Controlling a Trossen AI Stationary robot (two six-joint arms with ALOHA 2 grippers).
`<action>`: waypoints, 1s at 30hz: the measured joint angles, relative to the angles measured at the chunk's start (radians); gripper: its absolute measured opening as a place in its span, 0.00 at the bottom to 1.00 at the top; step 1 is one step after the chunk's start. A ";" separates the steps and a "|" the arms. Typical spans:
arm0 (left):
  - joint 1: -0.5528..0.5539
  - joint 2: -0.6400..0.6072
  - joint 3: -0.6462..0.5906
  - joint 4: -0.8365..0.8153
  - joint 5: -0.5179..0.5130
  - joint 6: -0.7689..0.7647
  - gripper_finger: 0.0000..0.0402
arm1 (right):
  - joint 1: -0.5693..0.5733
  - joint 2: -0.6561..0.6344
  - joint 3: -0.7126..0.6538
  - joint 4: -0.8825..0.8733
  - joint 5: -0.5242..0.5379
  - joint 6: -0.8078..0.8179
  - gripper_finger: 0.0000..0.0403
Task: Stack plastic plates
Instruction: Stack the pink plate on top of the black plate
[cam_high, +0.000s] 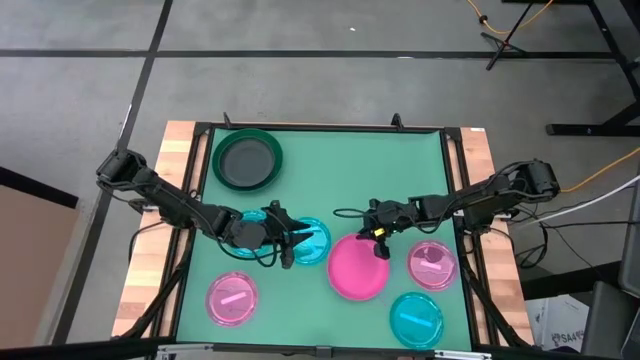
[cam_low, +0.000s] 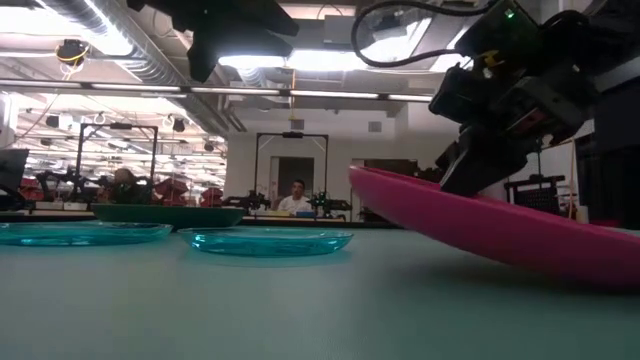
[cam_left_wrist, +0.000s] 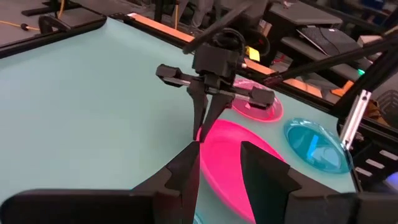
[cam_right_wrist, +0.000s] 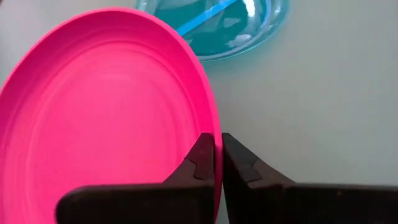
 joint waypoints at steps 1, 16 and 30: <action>0.005 0.000 0.000 0.002 0.000 -0.001 0.27 | 0.000 0.000 0.000 0.003 0.015 0.000 0.00; 0.099 0.000 0.000 0.003 -0.009 -0.001 0.27 | 0.000 0.000 0.000 0.163 0.159 -0.010 0.00; 0.139 0.000 0.000 0.002 -0.010 -0.002 0.27 | 0.000 0.000 0.000 0.214 0.267 -0.010 0.00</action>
